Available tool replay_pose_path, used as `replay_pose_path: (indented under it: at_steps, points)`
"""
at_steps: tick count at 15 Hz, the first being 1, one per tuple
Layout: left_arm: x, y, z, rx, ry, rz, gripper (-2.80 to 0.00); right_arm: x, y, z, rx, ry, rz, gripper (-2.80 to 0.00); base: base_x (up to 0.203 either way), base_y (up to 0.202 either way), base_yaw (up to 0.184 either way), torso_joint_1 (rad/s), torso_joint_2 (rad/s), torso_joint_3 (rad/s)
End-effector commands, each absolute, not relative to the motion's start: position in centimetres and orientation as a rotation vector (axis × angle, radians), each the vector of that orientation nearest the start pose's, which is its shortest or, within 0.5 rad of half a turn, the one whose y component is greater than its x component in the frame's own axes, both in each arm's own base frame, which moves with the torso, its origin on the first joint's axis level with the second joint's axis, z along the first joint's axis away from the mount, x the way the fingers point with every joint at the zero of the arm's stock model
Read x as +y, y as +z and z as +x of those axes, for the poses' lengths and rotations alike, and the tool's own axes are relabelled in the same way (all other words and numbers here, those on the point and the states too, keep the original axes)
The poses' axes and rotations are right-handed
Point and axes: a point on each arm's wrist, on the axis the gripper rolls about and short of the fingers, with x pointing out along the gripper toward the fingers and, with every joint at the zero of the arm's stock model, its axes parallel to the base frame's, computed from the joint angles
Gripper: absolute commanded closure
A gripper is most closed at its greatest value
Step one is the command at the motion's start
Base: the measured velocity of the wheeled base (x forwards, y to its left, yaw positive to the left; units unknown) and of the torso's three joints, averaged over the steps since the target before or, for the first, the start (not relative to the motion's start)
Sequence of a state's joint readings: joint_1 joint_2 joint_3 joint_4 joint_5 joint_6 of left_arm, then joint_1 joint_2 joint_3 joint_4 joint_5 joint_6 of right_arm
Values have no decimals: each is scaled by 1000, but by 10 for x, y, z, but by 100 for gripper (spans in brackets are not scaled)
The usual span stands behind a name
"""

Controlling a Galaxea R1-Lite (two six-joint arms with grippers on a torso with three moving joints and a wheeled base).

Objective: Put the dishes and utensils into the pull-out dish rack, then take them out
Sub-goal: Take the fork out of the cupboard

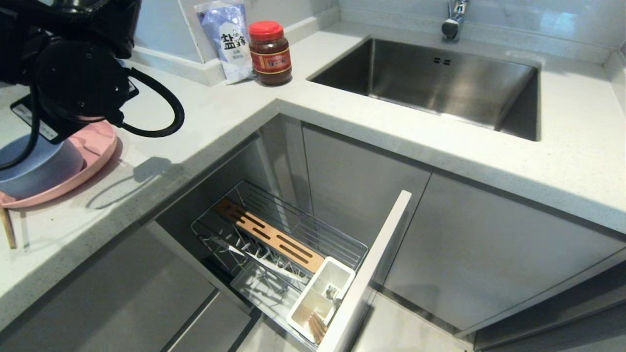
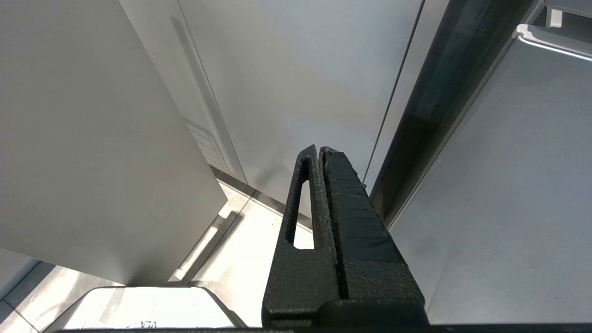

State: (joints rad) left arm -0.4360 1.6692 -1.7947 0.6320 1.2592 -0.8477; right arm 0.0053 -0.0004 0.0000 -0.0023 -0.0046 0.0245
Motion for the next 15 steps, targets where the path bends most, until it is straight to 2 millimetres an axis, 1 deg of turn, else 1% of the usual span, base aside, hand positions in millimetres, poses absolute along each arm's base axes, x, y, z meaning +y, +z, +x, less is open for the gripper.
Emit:
replay_pose_path:
  at_steps: [1, 8, 15]
  points:
    - [-93, 346, 261, -14, 902, -390, 0, 0, 75, -23, -5, 0, 25, 0, 0, 0, 0, 0, 0, 0]
    - [-100, 333, 275, -1, 909, -369, 0, 0, 75, -23, -6, 0, 25, 0, 0, 0, 0, 0, 0, 0]
    - [-98, 328, 282, 7, 926, -354, 0, 0, 75, -23, -5, 0, 25, 0, 0, 0, 0, 0, 0, 0]
